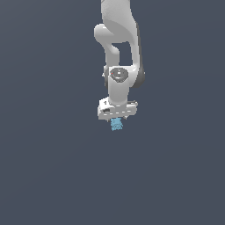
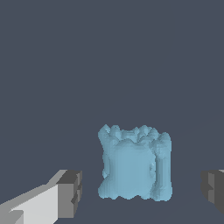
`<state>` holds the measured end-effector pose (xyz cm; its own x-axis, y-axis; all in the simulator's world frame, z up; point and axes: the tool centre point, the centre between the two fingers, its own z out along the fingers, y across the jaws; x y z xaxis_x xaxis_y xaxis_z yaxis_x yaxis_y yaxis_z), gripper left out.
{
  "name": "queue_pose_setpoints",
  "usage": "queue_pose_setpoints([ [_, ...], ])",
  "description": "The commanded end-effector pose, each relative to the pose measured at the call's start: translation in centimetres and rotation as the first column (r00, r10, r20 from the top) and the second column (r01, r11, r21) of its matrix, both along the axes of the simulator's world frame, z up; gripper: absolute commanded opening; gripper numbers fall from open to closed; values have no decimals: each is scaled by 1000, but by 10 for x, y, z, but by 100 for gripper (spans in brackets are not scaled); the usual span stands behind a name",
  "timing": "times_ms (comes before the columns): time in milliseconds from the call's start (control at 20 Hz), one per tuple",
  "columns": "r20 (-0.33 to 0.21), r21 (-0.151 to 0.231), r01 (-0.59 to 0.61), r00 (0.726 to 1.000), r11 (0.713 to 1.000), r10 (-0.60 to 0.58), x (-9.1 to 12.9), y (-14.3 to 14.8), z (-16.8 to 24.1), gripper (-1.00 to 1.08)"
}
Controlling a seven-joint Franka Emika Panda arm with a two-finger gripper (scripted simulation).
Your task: Pick up the object and move it to a goal position.
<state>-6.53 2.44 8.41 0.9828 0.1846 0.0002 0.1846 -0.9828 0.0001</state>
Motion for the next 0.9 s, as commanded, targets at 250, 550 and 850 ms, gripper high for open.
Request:
queue_pose_setpoints([
  [250, 0, 0, -2, 1000, 1000, 2, -2, 0, -33, 100],
  [550, 0, 0, -3, 1000, 1000, 3, -1, 0, -44, 100],
  [850, 0, 0, -3, 1000, 1000, 3, -1, 0, -44, -100],
])
